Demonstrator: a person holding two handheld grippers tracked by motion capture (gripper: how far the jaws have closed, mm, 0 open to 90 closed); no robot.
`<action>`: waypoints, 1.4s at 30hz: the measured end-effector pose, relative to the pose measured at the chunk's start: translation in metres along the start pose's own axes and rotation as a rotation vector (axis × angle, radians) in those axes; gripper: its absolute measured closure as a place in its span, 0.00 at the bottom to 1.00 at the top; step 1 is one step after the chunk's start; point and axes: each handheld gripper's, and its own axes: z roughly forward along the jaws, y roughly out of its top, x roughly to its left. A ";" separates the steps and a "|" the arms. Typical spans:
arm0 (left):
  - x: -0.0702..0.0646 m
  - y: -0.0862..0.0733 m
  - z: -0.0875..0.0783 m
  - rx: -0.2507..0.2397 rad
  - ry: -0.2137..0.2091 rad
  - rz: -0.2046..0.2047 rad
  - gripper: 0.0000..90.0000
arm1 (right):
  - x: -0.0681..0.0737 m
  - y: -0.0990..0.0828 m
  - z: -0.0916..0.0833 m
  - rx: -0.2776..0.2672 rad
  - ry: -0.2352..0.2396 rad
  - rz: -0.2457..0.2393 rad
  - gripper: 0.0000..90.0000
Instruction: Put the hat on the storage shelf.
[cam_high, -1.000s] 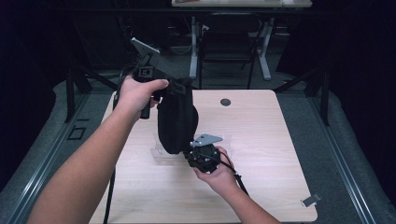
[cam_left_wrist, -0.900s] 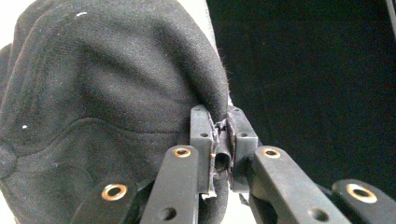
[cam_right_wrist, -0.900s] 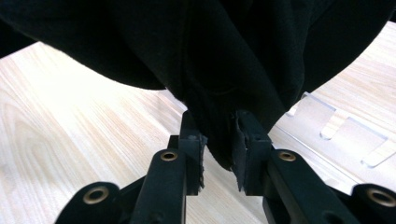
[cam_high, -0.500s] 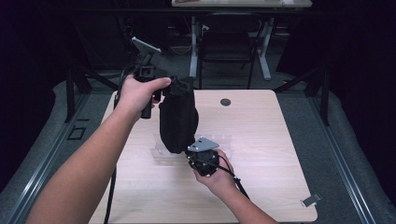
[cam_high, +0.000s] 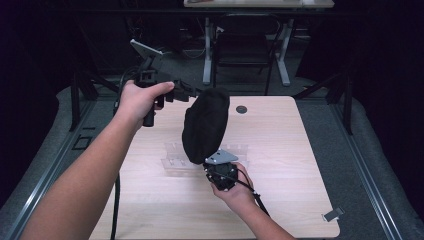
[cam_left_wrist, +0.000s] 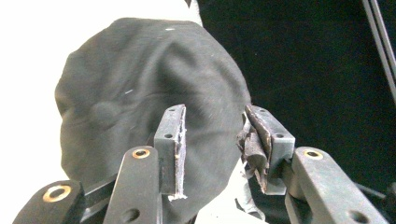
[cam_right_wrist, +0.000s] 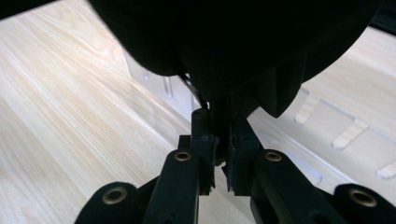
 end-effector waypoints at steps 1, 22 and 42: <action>0.003 0.000 -0.001 -0.003 0.002 -0.004 0.66 | -0.001 -0.002 0.002 0.002 -0.001 0.008 0.93; 0.040 -0.007 -0.025 -0.029 0.039 -0.047 0.65 | -0.007 -0.016 -0.002 0.017 0.018 0.022 0.88; 0.087 -0.022 -0.032 -0.026 0.207 -0.033 0.60 | -0.005 -0.025 -0.014 0.037 0.039 -0.015 0.67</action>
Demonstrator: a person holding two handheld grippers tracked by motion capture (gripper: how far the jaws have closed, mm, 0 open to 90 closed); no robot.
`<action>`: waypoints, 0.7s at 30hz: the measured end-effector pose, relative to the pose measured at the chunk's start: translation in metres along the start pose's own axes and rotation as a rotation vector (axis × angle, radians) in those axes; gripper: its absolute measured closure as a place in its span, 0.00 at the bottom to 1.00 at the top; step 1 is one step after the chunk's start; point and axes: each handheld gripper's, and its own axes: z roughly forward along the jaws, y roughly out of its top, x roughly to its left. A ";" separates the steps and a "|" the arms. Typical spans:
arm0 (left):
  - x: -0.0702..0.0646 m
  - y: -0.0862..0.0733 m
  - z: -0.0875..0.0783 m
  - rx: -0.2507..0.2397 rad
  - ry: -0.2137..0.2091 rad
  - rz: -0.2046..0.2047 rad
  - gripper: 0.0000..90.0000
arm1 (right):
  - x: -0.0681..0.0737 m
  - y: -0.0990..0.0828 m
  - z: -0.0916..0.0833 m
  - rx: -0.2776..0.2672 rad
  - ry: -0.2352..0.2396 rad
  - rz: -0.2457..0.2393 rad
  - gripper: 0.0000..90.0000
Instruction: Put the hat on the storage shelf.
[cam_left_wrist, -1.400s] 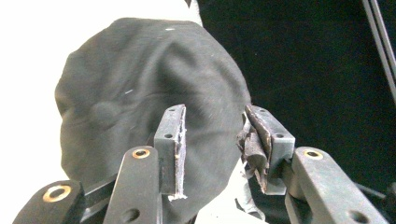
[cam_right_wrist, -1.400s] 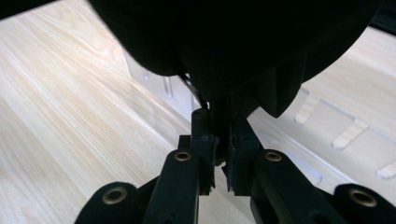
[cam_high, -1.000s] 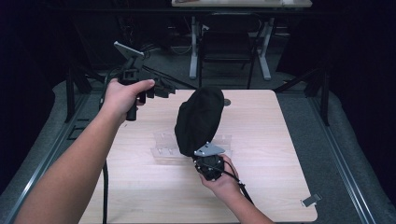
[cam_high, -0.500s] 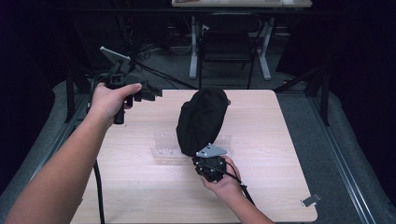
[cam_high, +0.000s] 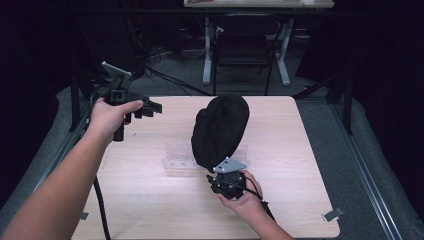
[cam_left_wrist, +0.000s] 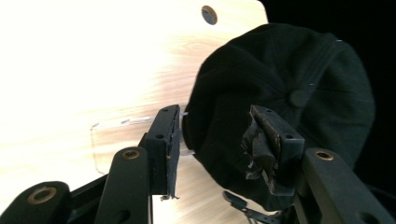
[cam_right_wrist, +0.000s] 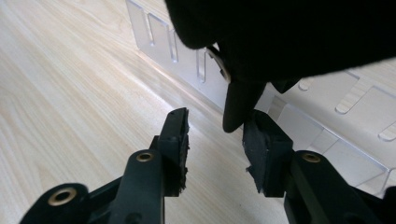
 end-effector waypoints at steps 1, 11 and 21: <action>0.002 -0.001 0.000 0.001 0.012 0.002 0.60 | 0.000 0.000 -0.001 0.006 0.002 -0.004 0.66; 0.020 -0.010 0.000 -0.016 0.115 0.038 0.53 | -0.002 -0.008 -0.011 0.034 0.031 -0.003 0.62; 0.033 -0.021 0.003 -0.021 0.166 0.067 0.44 | -0.015 -0.022 -0.020 0.049 0.018 0.012 0.47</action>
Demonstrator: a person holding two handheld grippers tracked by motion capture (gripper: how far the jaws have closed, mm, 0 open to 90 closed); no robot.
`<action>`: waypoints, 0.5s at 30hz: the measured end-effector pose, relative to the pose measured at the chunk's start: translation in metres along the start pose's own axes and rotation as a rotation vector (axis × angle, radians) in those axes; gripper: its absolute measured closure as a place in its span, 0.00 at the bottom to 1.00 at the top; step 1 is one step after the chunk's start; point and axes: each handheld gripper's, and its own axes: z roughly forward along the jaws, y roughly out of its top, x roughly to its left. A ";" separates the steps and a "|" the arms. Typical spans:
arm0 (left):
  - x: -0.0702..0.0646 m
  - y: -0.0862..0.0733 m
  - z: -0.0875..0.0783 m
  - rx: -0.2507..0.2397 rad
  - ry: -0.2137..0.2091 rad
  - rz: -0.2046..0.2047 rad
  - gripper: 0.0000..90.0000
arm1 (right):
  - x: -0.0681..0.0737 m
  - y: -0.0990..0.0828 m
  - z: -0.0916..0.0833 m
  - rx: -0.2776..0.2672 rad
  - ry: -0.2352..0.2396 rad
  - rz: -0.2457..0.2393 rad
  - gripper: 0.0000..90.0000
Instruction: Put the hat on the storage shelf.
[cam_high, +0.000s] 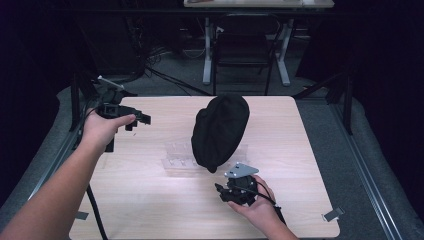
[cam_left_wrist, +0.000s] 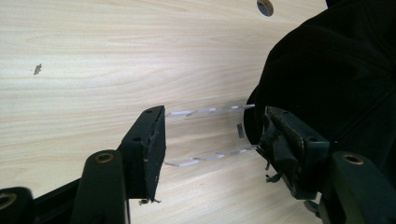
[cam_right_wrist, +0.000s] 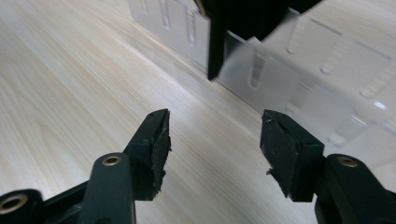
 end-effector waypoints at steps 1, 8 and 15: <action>0.001 -0.002 0.001 0.001 -0.001 0.003 0.43 | -0.002 -0.001 -0.001 0.009 -0.007 -0.005 0.46; 0.013 -0.019 0.012 0.011 0.015 0.034 0.43 | -0.019 -0.015 -0.006 0.039 -0.035 0.036 0.45; 0.028 -0.037 0.018 -0.004 0.052 0.058 0.44 | -0.032 -0.023 -0.010 0.029 -0.065 0.068 0.45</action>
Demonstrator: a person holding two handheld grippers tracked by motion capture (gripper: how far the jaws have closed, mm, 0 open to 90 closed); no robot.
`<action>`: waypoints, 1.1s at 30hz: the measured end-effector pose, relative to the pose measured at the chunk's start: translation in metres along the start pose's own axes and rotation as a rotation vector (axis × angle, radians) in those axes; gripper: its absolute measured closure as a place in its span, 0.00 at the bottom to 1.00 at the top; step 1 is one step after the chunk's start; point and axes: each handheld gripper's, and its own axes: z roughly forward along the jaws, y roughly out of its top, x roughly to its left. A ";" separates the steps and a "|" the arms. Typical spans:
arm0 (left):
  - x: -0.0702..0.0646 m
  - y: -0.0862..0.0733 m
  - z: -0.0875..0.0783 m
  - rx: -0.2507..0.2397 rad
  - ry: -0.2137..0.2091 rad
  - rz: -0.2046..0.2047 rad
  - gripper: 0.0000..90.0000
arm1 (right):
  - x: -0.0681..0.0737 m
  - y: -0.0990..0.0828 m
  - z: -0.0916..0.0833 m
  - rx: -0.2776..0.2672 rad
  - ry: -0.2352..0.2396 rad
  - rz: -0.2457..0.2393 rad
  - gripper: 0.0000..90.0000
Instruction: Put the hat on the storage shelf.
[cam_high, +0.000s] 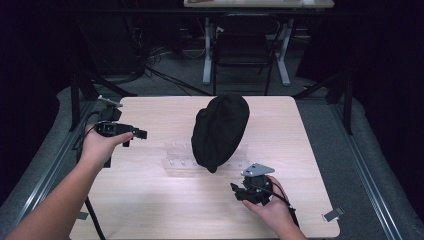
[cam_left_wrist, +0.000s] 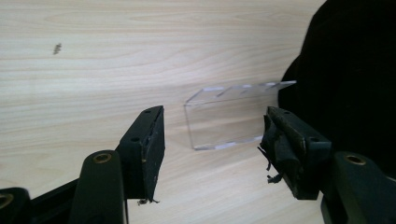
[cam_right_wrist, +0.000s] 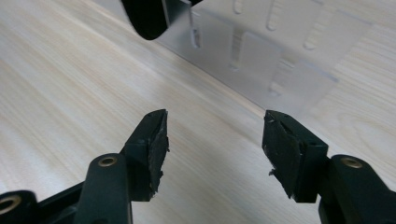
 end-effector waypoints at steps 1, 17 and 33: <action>0.002 -0.003 0.000 0.003 0.002 0.002 0.44 | -0.002 0.000 -0.001 0.003 -0.005 -0.002 0.45; 0.024 -0.066 0.031 -0.064 -0.005 0.044 0.48 | -0.042 -0.016 -0.015 -0.040 -0.079 0.107 0.44; 0.039 -0.111 0.060 -0.092 0.032 0.050 0.47 | -0.051 -0.025 -0.014 -0.058 -0.116 0.112 0.41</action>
